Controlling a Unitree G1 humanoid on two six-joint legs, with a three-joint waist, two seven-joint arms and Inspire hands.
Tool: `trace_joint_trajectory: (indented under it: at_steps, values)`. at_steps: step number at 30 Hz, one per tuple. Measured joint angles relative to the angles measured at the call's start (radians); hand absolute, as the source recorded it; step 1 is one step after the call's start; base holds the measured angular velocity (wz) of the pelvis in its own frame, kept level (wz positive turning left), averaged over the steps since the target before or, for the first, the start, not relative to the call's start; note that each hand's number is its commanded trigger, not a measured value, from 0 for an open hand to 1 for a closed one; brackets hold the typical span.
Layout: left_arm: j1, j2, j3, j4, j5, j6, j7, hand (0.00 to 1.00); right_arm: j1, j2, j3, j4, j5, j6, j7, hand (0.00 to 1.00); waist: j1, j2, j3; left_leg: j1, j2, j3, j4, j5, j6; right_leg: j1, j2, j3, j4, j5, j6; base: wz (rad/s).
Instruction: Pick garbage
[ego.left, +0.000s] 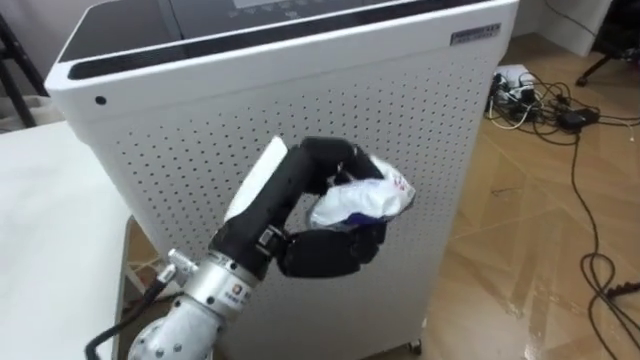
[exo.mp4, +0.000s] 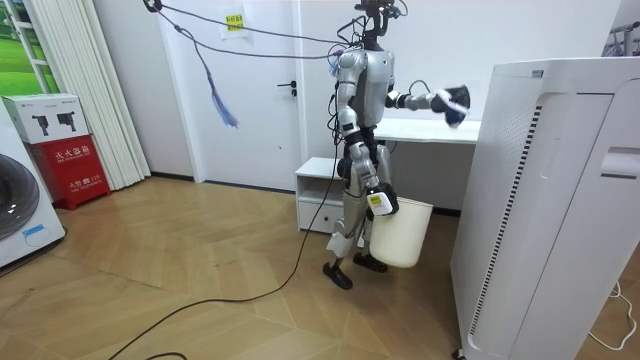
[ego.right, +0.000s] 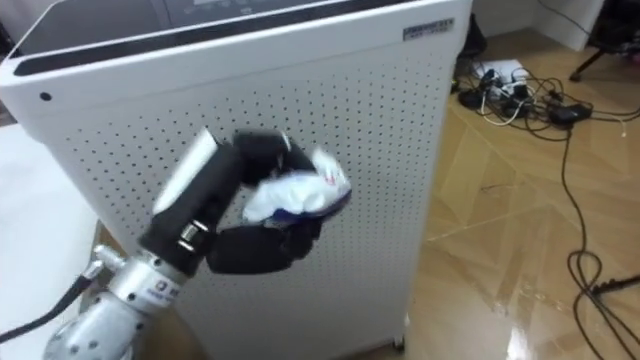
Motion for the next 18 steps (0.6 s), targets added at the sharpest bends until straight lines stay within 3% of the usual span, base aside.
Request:
trace_joint_trajectory:
  at_steps: [2, 6, 11, 13, 18]
  values:
    - [0.016, -0.008, -0.021, 0.077, -0.013, 0.007, -0.006, 1.0, -0.019, 0.004, 0.001, 0.0, 0.0, 0.0, 0.0, 1.0, 0.001, 0.001, 0.0038, -0.013, 0.0, 0.0, -0.001, 0.001, 0.0, -0.012, 0.0, -0.001, -0.001, 0.0, 0.0, 0.0]
    - [0.025, -0.018, -0.075, 0.246, -0.007, 0.008, -0.011, 1.0, -0.075, 0.019, 0.019, 0.044, 0.001, -0.018, -0.001, 1.0, 0.0, 0.013, 0.0203, -0.05, -0.002, -0.005, -0.004, 0.006, 0.003, -0.053, 0.0, -0.005, 0.012, 0.0, 0.0, 0.03]
    - [0.025, -0.056, -0.078, 0.396, 0.107, 0.003, -0.009, 1.0, -0.106, 0.043, 0.016, 0.081, 0.0, -0.029, 0.001, 1.0, 0.001, 0.009, 0.0244, -0.103, -0.003, -0.008, -0.007, 0.012, 0.003, -0.111, -0.005, -0.017, 0.018, 0.0, 0.0, 0.02]
    - [0.011, -0.078, -0.081, 0.518, 0.115, -0.007, -0.007, 1.0, -0.118, 0.05, 0.017, 0.082, -0.001, -0.035, 0.001, 1.0, 0.003, 0.003, 0.029, -0.125, -0.003, -0.008, -0.005, 0.013, 0.003, -0.129, -0.005, -0.021, 0.021, 0.0, 0.0, 0.0]
    - [0.002, -0.08, -0.085, 0.644, 0.135, -0.014, -0.007, 1.0, -0.128, 0.053, 0.015, 0.089, 0.0, -0.055, 0.001, 1.0, 0.001, -0.006, 0.0355, -0.17, -0.001, -0.006, -0.001, 0.014, 0.004, -0.186, -0.007, -0.019, 0.037, 0.0, 0.0, -0.03]
